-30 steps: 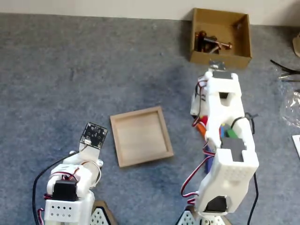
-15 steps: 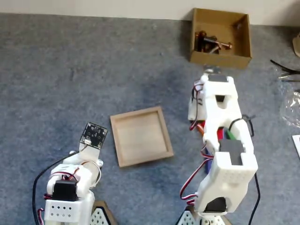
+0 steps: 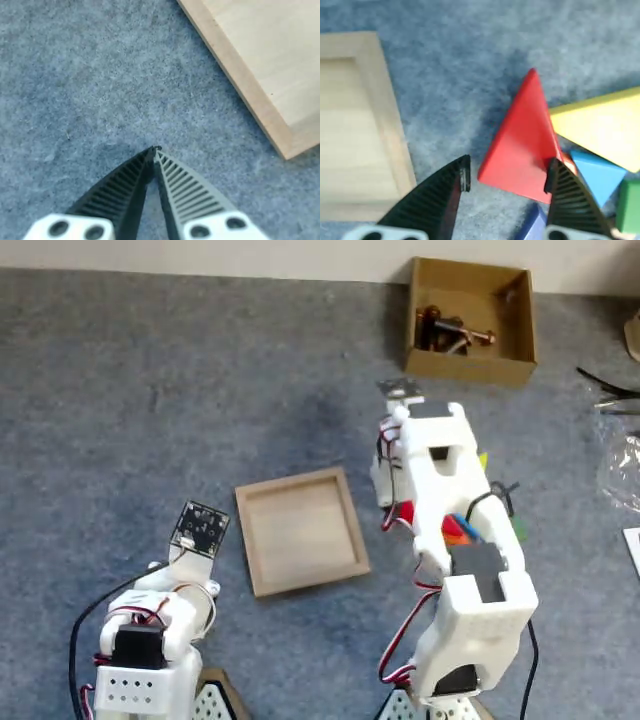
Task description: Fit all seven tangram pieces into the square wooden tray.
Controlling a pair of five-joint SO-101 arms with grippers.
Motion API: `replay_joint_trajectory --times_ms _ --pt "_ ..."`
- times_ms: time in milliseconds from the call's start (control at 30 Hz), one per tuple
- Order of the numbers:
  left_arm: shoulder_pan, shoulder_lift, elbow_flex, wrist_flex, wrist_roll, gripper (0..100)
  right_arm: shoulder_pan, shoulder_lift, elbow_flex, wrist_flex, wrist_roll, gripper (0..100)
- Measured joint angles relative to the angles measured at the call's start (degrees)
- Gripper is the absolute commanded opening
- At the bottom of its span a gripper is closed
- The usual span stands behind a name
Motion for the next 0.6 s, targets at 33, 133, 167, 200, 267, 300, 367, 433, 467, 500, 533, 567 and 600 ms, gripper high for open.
replay_joint_trajectory --times_ms 33,133,167,200,267,300,367,433,467,500,533,567,600 --pt "0.0 0.0 0.0 0.0 0.0 1 -0.4 0.0 0.1 0.0 0.8 21.7" --pt "0.0 0.0 0.0 0.0 0.0 1 -1.8 0.0 0.1 -0.1 2.0 21.7" --pt "0.0 0.0 0.0 0.0 0.0 1 -2.3 0.0 0.1 -0.1 2.1 21.7" --pt "0.0 0.0 0.0 0.0 0.0 1 -2.5 0.0 0.1 -0.1 2.1 21.7" --pt "0.0 0.0 0.0 0.0 0.0 1 -2.8 0.0 0.1 -0.1 2.2 22.6" --pt "0.0 0.0 0.0 0.0 0.0 1 -2.8 0.0 0.1 -0.1 2.5 24.1" --pt "0.0 0.0 0.0 0.0 0.0 1 -2.8 0.0 0.1 0.3 4.7 27.6" --pt "0.0 0.0 0.0 0.0 0.0 1 -3.0 0.0 0.1 1.1 6.8 29.8" --pt "0.0 0.0 0.0 0.0 0.0 1 -3.1 0.0 0.1 1.4 7.3 30.1" --pt "0.0 0.0 0.0 0.0 0.0 1 -3.1 0.1 0.2 1.5 7.6 30.1" --pt "0.0 0.0 0.0 0.0 0.0 1 -3.1 0.3 0.2 1.6 7.9 30.2" --pt "0.0 0.0 0.0 0.0 0.0 1 -3.0 0.3 0.2 1.6 8.4 30.3" --pt "0.0 0.0 0.0 0.0 0.0 1 -3.0 0.4 0.2 1.7 9.1 30.3"
